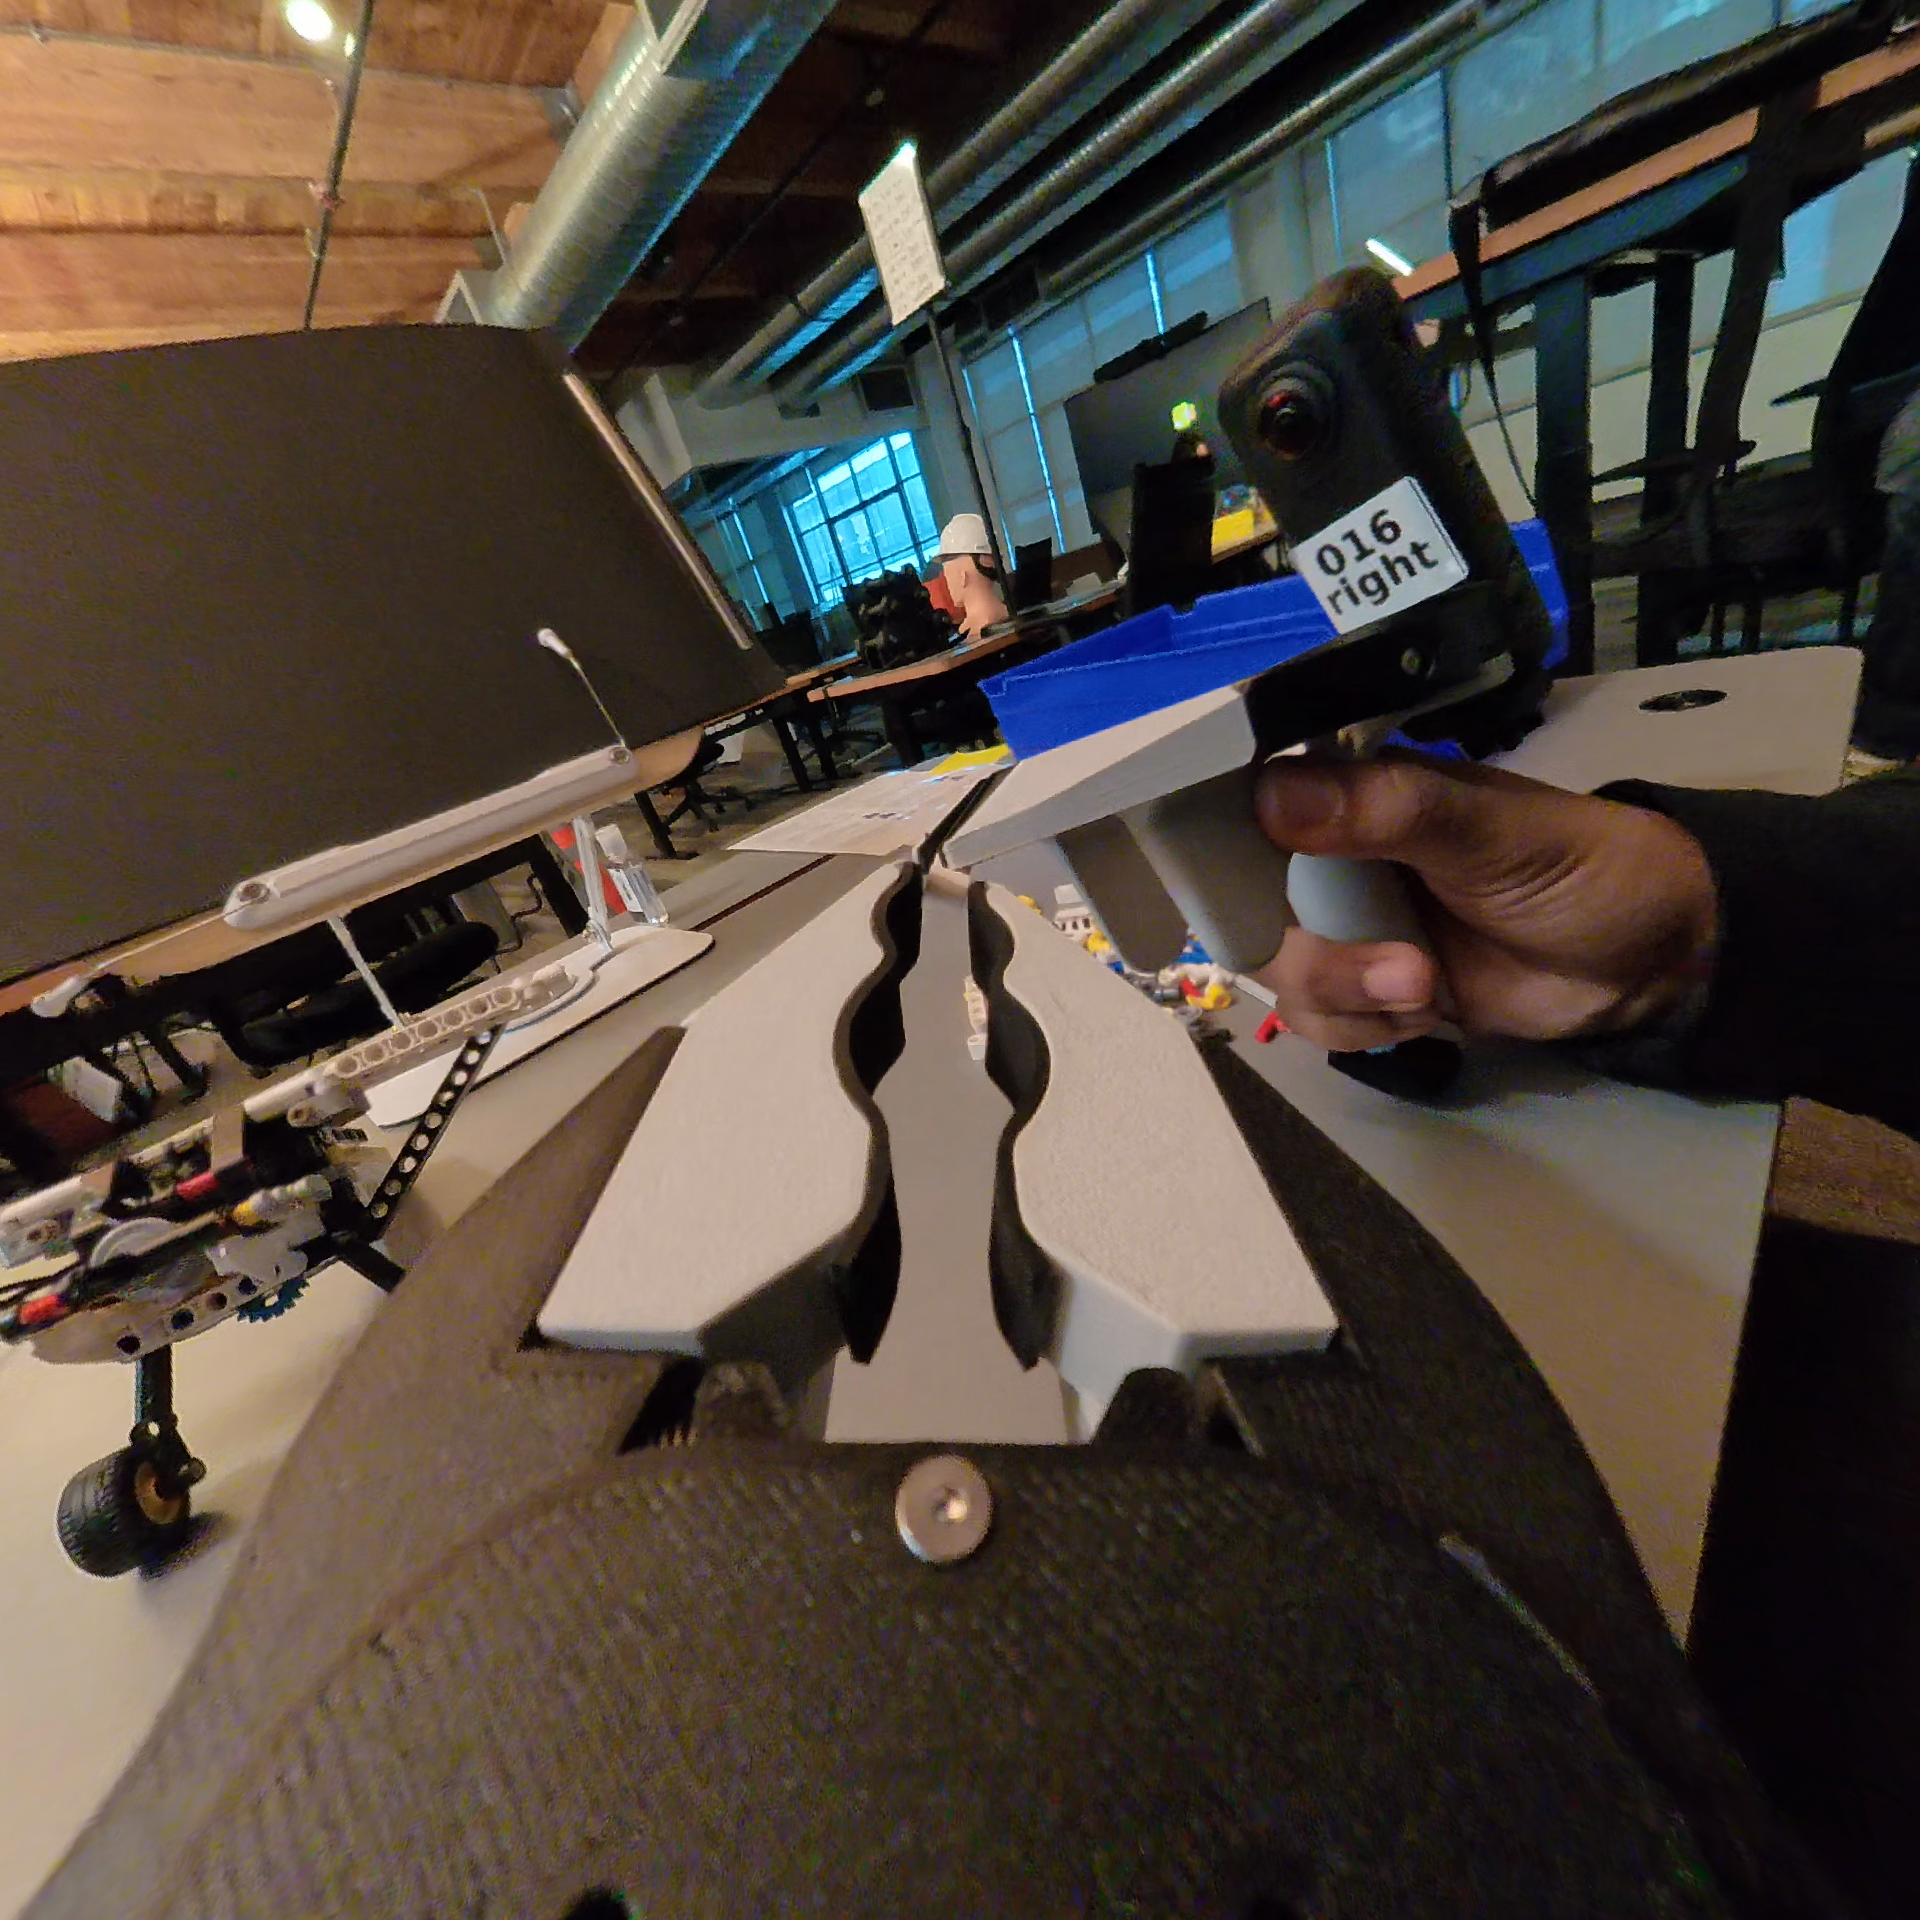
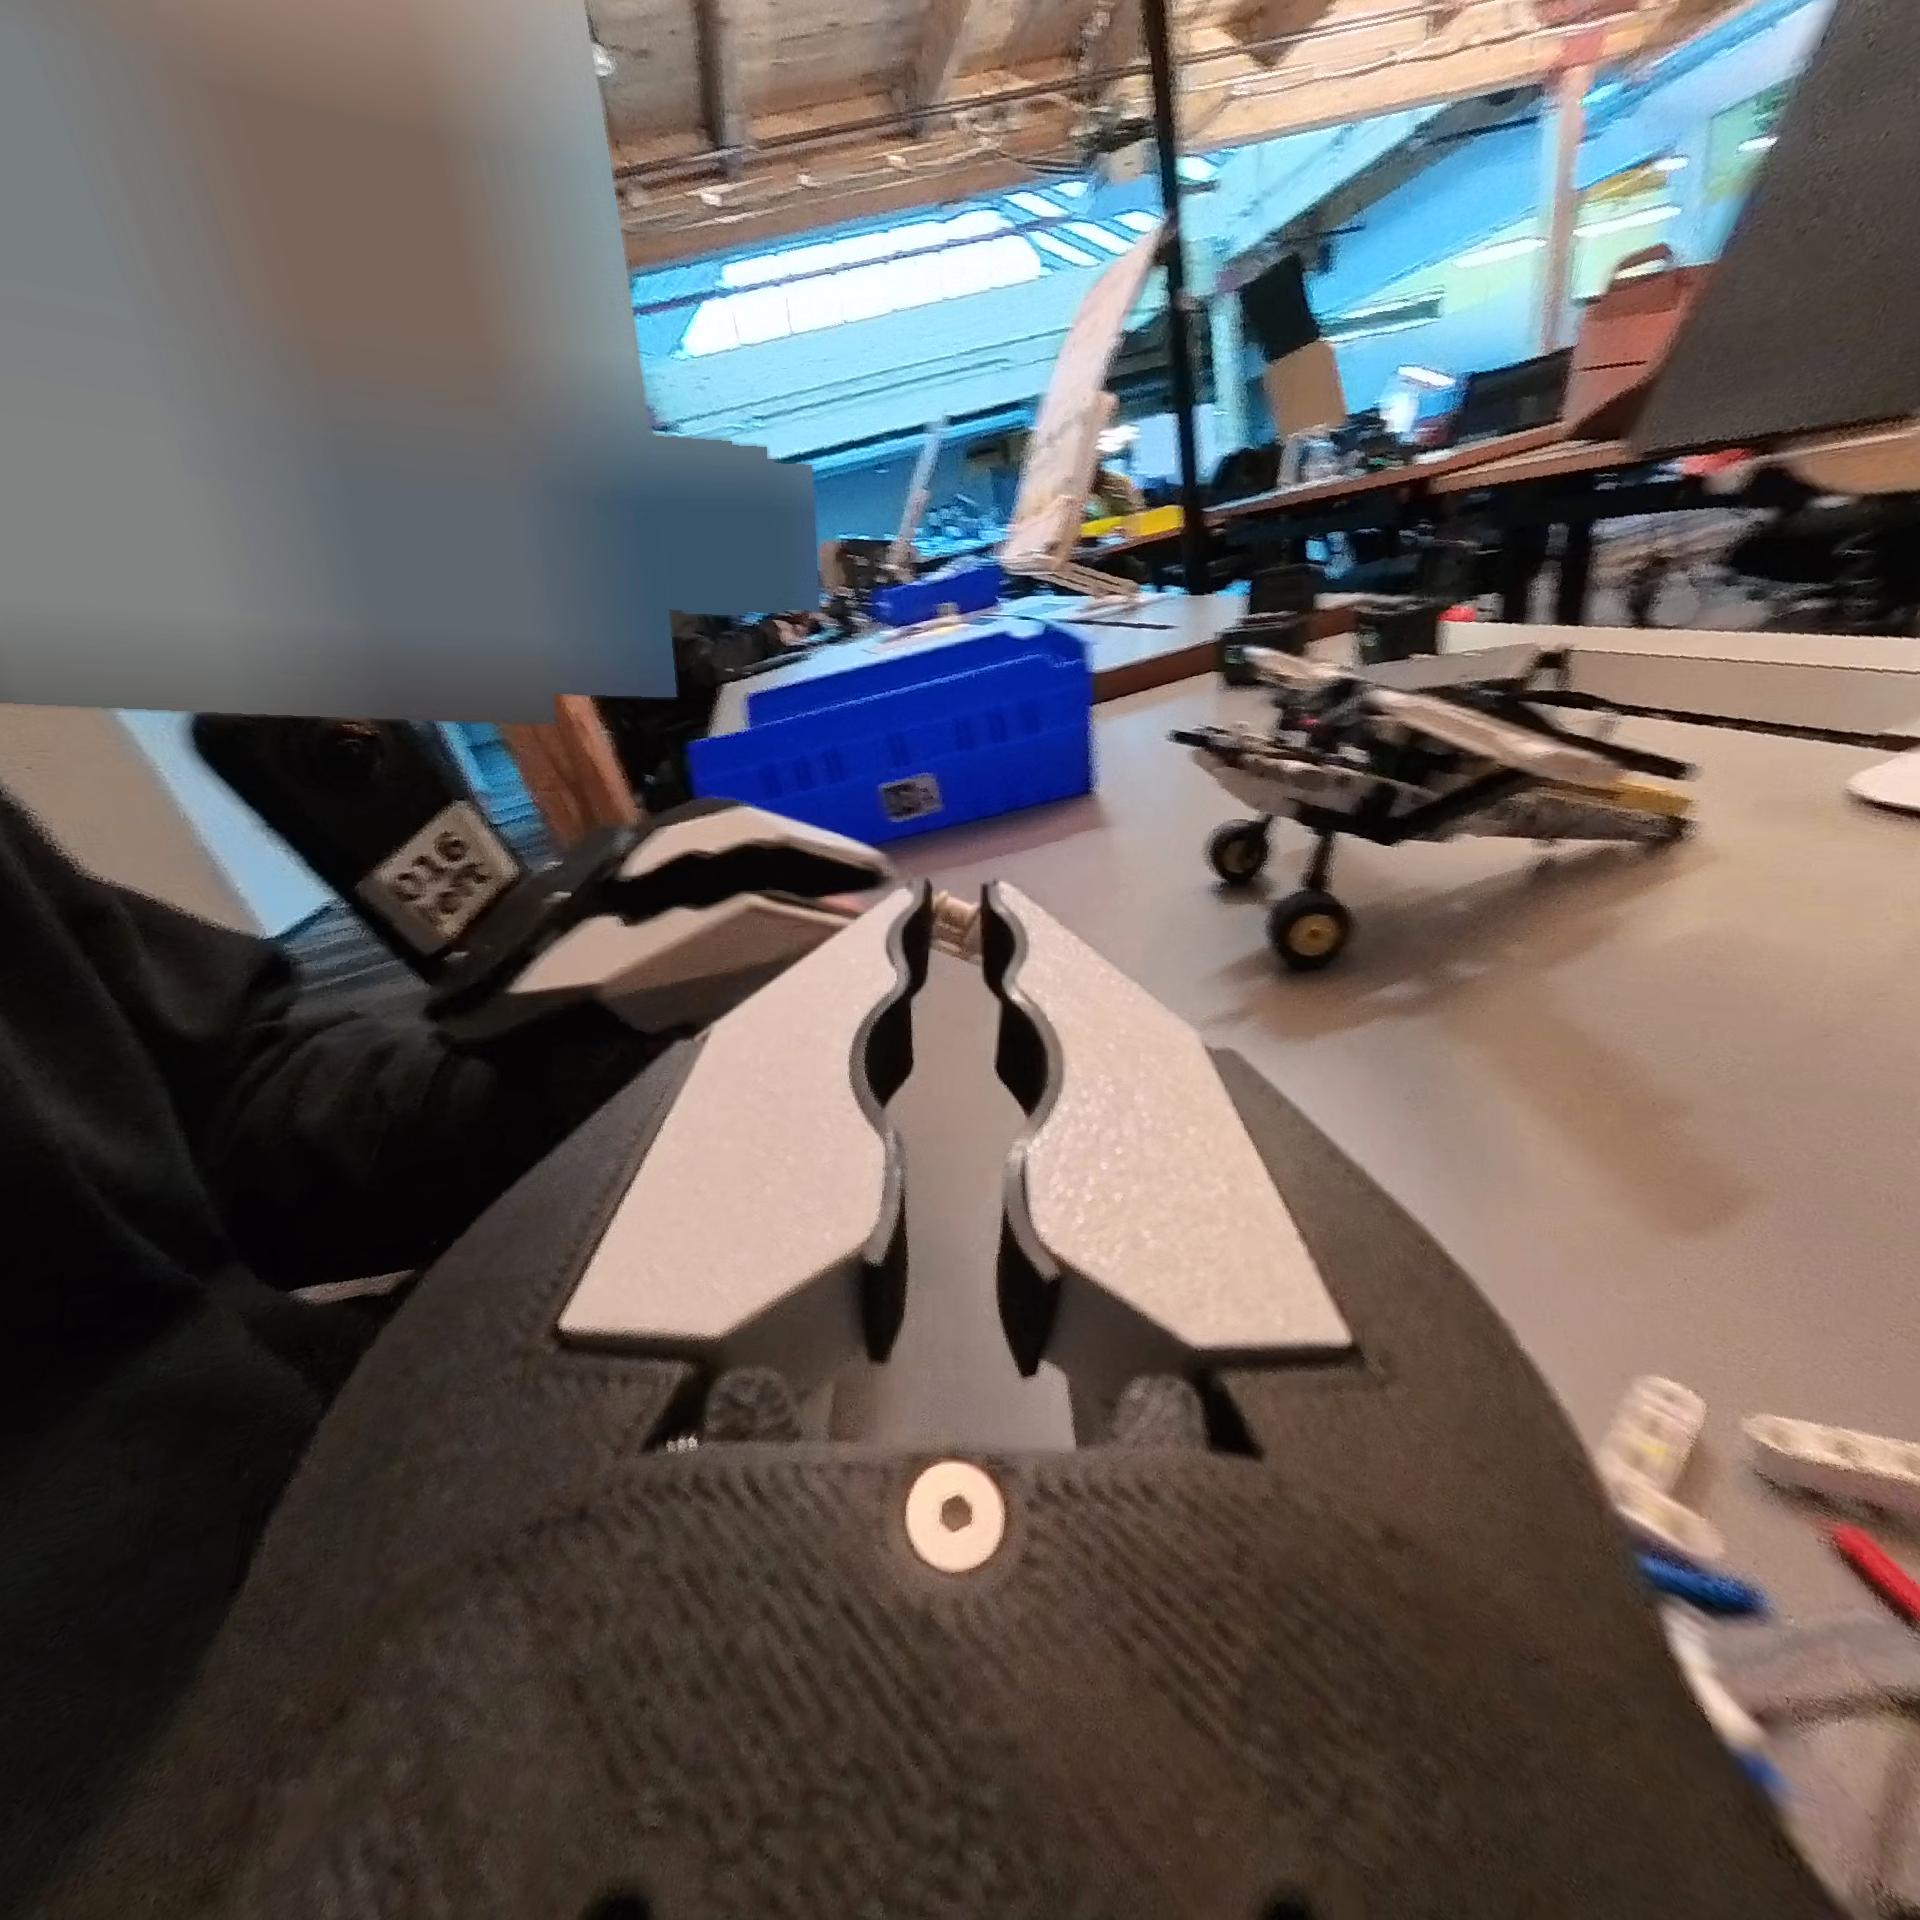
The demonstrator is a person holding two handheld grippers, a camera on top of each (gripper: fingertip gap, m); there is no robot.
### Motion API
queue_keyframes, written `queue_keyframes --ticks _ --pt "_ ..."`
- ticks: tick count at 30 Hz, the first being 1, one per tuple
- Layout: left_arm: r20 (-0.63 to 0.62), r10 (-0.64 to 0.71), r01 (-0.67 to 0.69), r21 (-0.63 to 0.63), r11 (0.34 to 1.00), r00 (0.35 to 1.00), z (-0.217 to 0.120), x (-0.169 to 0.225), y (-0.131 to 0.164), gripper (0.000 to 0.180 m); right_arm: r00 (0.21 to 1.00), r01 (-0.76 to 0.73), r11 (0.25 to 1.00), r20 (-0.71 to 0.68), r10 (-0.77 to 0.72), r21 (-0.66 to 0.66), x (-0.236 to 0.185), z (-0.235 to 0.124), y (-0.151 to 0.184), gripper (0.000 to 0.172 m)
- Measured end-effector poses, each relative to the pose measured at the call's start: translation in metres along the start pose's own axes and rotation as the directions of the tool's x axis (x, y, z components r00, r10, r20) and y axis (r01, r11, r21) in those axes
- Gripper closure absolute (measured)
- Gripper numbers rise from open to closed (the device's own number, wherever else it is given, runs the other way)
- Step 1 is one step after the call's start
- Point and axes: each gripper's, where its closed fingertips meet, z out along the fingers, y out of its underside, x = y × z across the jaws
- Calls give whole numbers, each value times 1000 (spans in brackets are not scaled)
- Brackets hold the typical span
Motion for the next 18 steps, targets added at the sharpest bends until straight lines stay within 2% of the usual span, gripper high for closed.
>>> queue_keyframes --ticks 3,5,7,9,11,16,18 --pt "28 -68 67 39 997 997 -4 -10 -4 177 974 -6 997 -225 -10 -71 52 -19 -1 164" --pt "31 -143 141 60 988 989 -6 -18 -5 177 933 -71 980 -360 0 -185 92 -38 4 164" --pt "31 -221 218 80 973 975 -9 -26 -6 177 843 -135 939 -535 -59 -317 139 -65 13 164" --pt "24 -292 288 94 953 956 -10 -32 -5 177 746 -169 891 -645 -164 -422 179 -89 19 164" --pt "12 -338 335 97 937 941 -11 -36 -5 177 695 -222 836 -683 -225 -501 203 -100 28 164" --pt "-1 -351 349 109 931 936 -12 -36 -6 178 683 -309 723 -673 -283 -618 221 -102 54 164" --pt "-4 -343 342 103 934 939 -11 -34 -6 178 679 -310 703 -667 -308 -640 221 -104 59 150"
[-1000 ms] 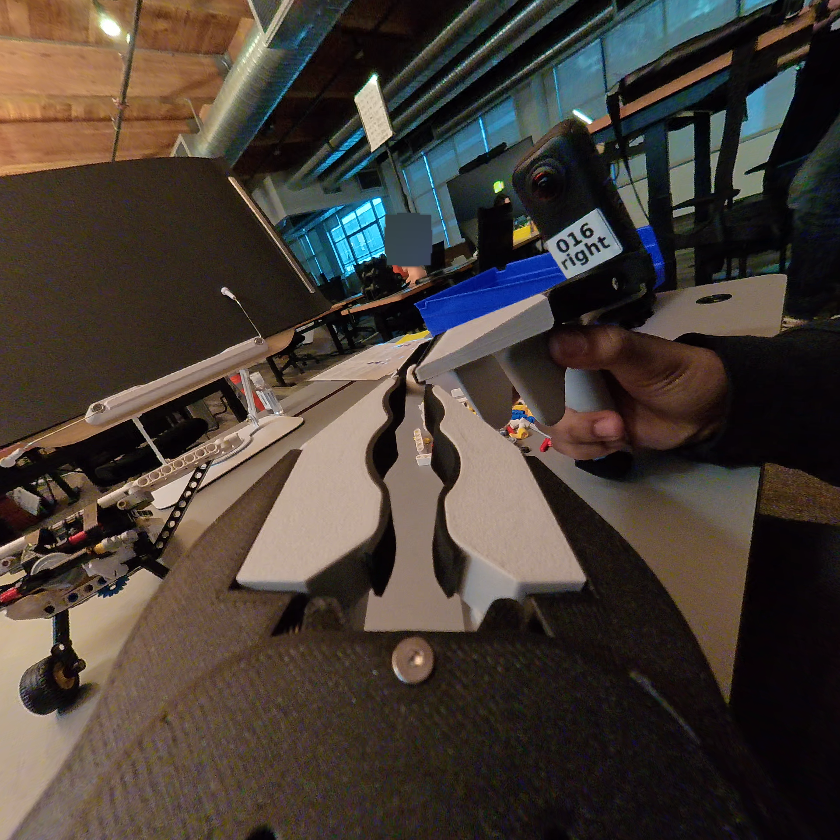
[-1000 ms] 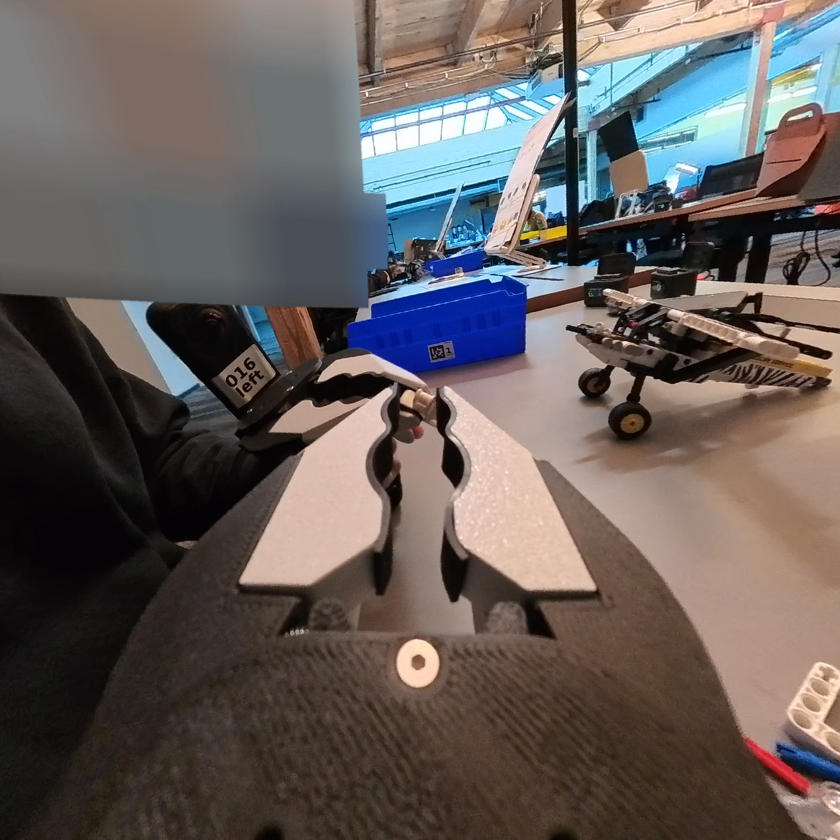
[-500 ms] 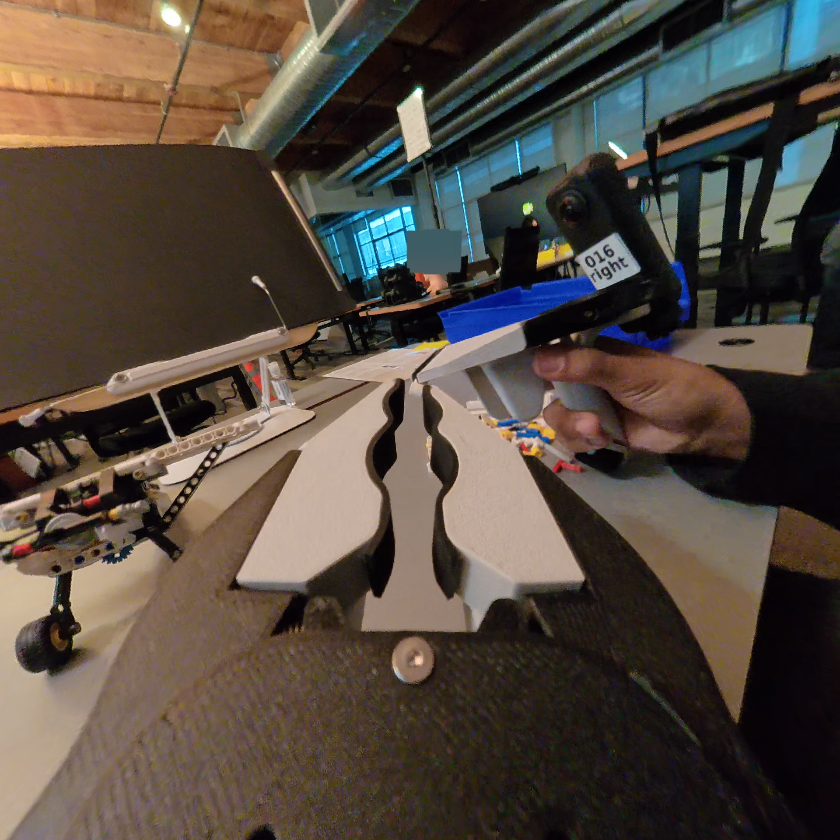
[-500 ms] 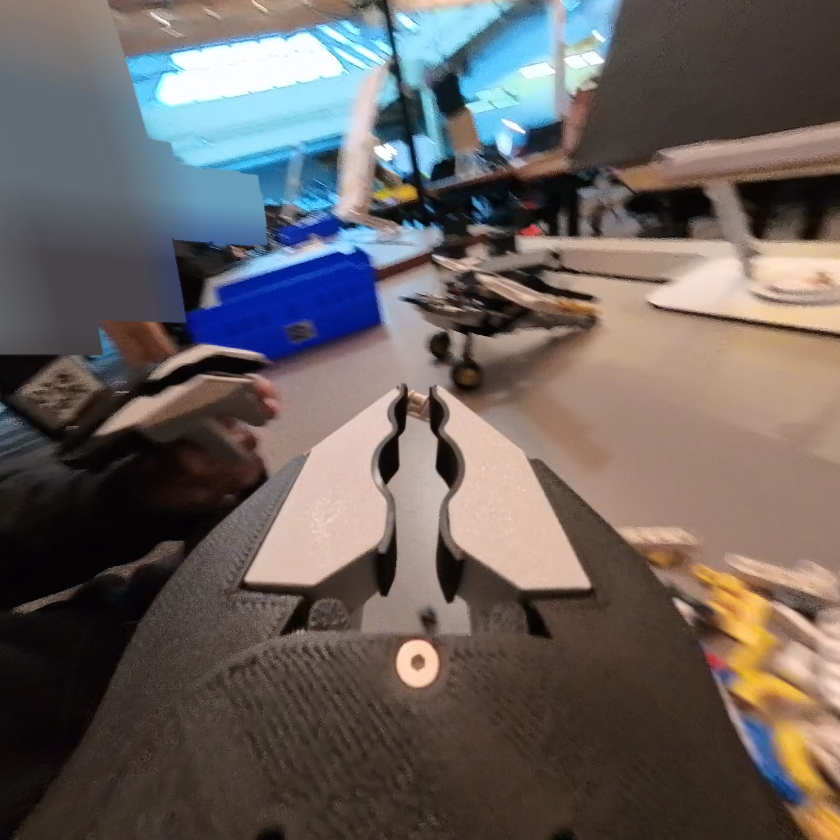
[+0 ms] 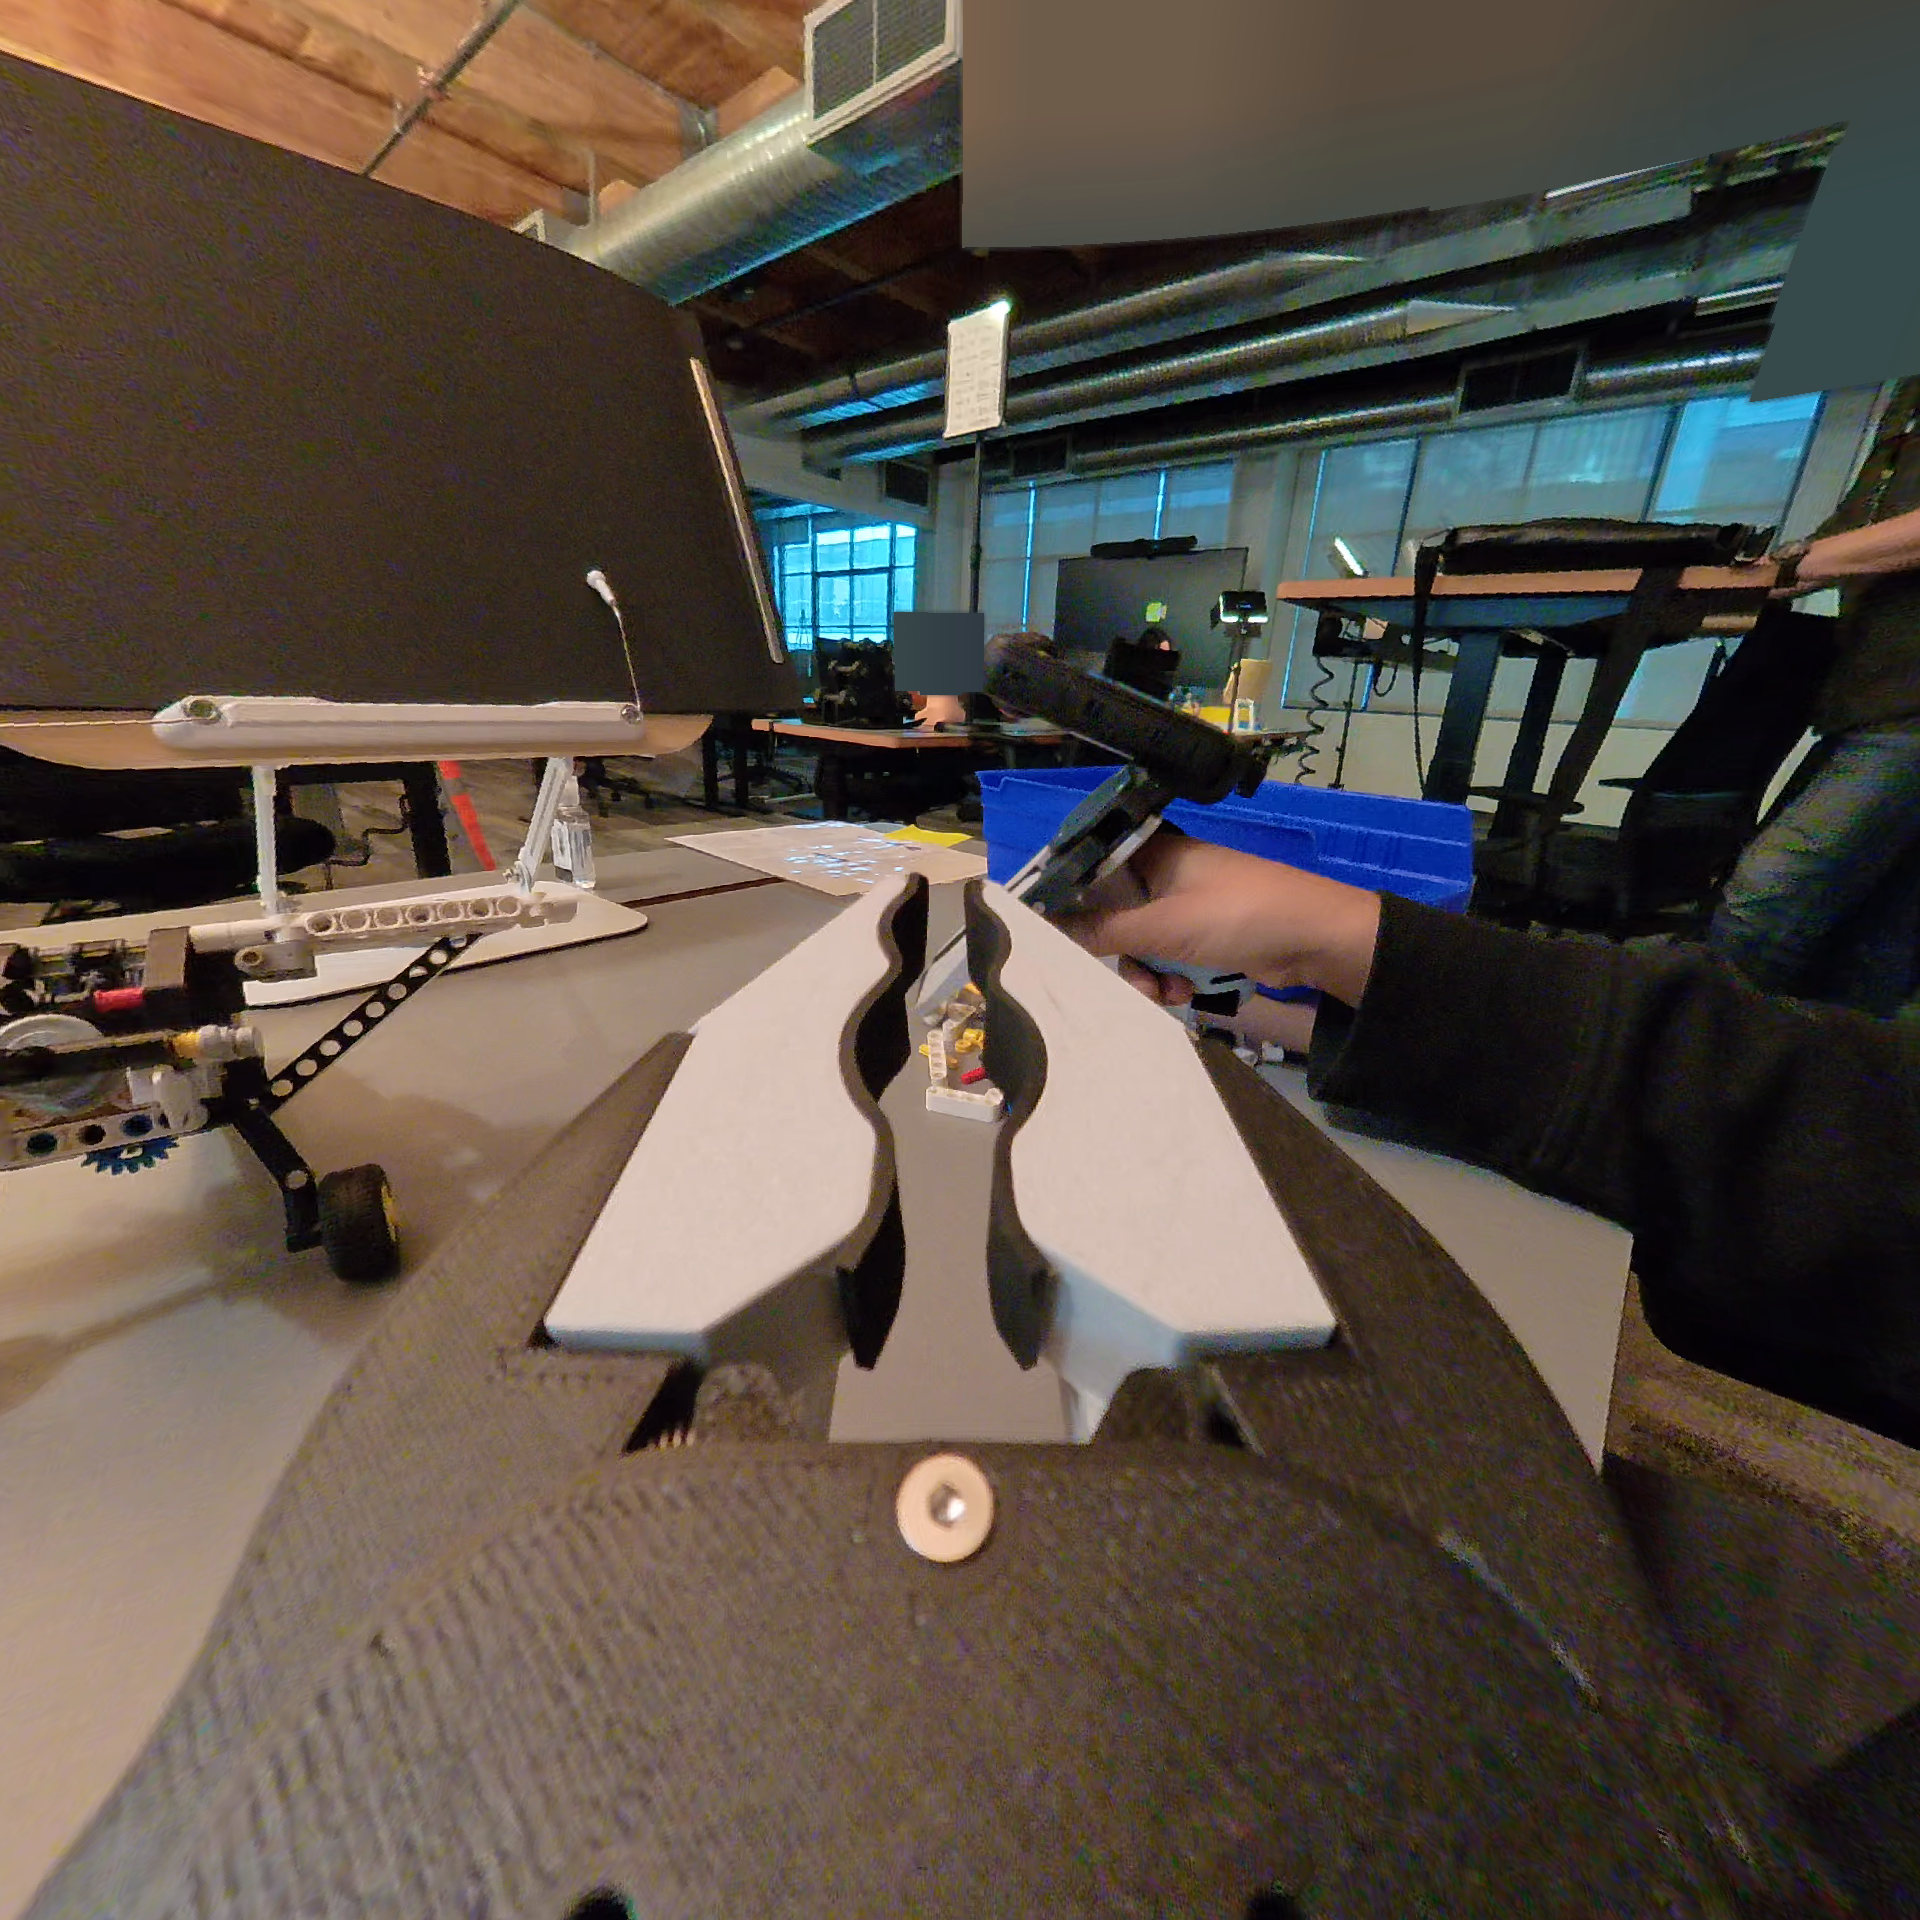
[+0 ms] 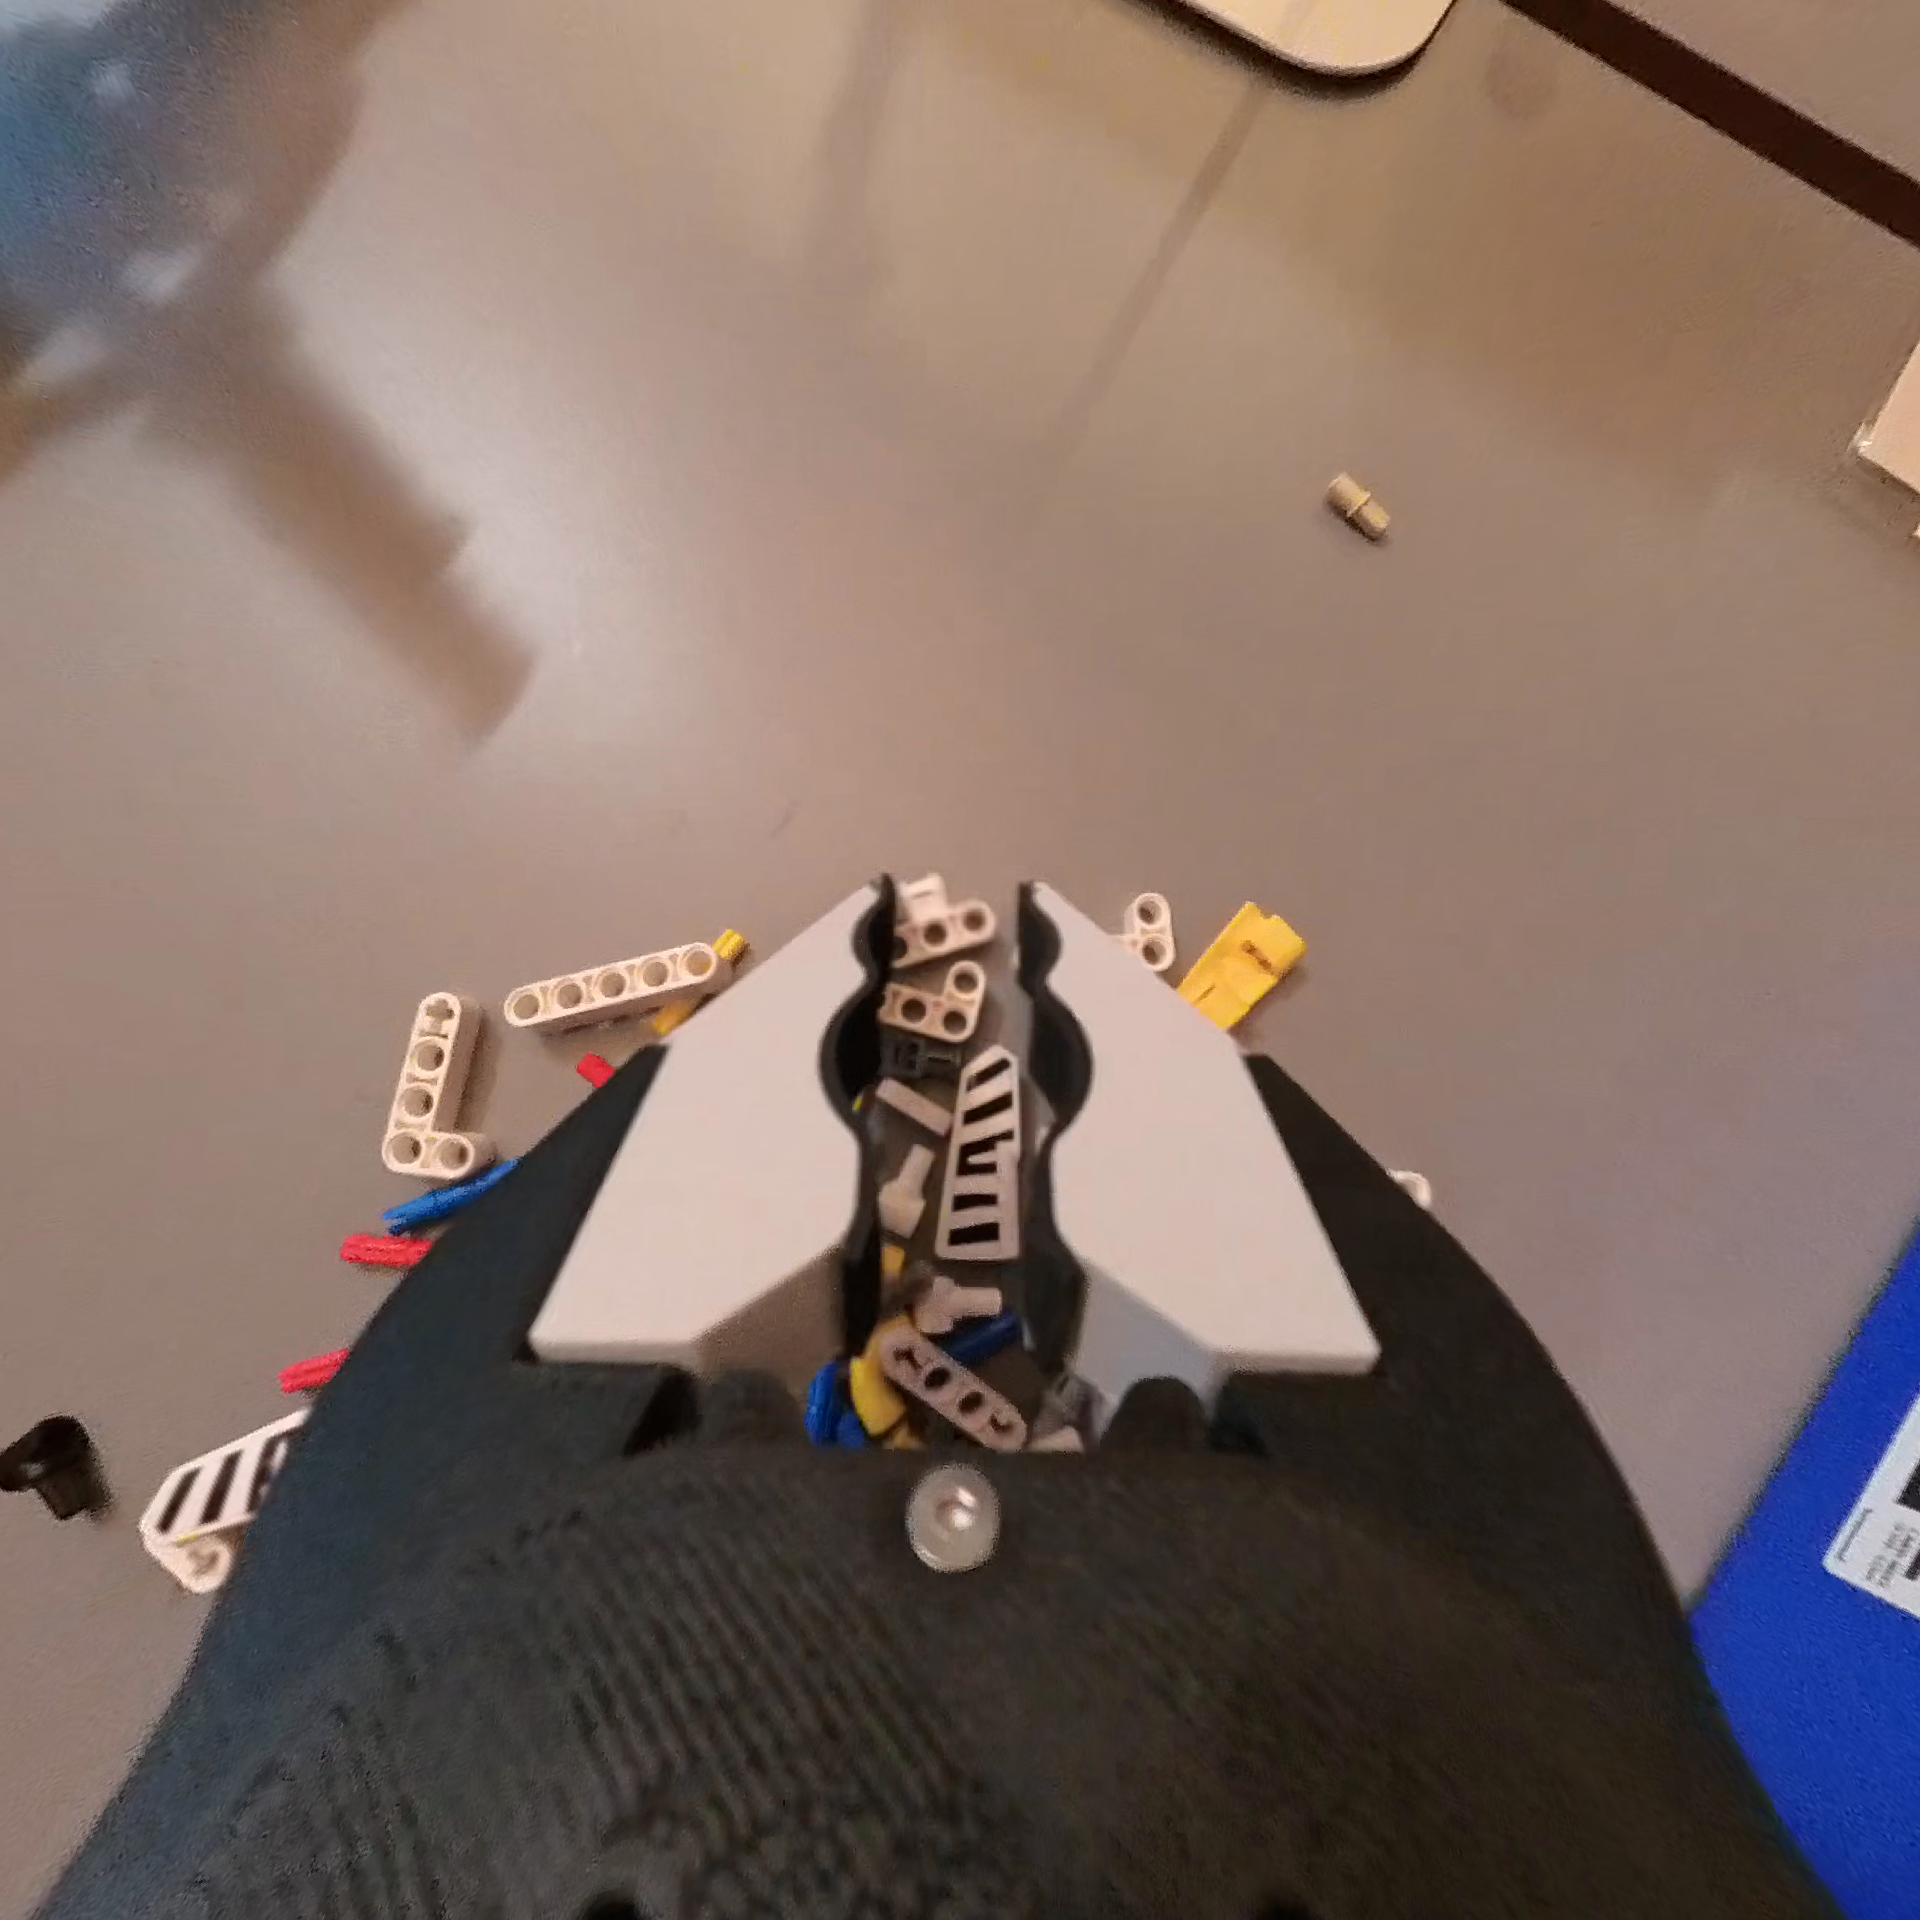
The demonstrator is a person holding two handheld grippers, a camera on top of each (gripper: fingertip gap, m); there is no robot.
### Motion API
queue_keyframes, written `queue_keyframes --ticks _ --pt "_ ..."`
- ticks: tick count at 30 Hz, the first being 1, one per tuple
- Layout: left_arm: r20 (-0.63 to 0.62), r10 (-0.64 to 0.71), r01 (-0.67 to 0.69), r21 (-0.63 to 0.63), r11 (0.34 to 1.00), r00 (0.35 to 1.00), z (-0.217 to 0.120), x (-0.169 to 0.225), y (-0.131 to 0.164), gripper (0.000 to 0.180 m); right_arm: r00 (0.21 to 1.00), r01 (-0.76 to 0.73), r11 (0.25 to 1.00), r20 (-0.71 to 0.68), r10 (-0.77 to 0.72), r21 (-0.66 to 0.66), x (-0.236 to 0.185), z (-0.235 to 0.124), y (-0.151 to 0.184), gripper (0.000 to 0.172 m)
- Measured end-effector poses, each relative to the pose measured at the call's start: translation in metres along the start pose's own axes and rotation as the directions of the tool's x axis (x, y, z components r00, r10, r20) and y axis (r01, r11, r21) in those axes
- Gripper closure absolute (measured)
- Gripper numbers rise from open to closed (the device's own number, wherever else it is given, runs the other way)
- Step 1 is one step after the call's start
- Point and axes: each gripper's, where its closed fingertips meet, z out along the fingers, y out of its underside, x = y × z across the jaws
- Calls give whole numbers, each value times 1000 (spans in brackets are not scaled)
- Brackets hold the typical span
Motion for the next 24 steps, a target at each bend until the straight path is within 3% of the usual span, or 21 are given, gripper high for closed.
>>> queue_keyframes --ticks 2,5,9,12,15,18,19,22,24 --pt "-2 0 0 -4 1000 1000 0 0 0 178 999 -6 1000 -42 7 21 3 -5 -2 140" --pt "-1 -24 24 -2 1000 1000 0 -2 0 178 997 11 986 -80 2 165 -5 -25 -32 132" --pt "9 -90 89 14 996 996 -1 -10 -1 178 985 67 912 121 -126 406 -77 -47 -100 119" --pt "3 -176 176 36 984 984 -3 -16 -3 177 901 198 852 252 -353 486 -137 -42 -130 105" --pt "8 -240 239 60 969 971 -6 -24 -5 177 816 484 756 86 -572 440 -151 -6 -136 109" --pt "5 -246 245 60 968 969 -6 -24 -5 176 705 697 645 -135 -696 314 -142 23 -140 137" --pt "1 -229 229 50 972 973 -5 -21 -4 176 651 756 599 -215 -728 264 -136 25 -140 160" --pt "-5 -177 177 34 984 984 -3 -15 -3 176 446 895 401 -384 -808 196 -143 8 -135 165" --pt "19 -203 202 49 978 979 -4 -21 -4 177 388 922 343 -435 -813 181 -157 -4 -127 165"
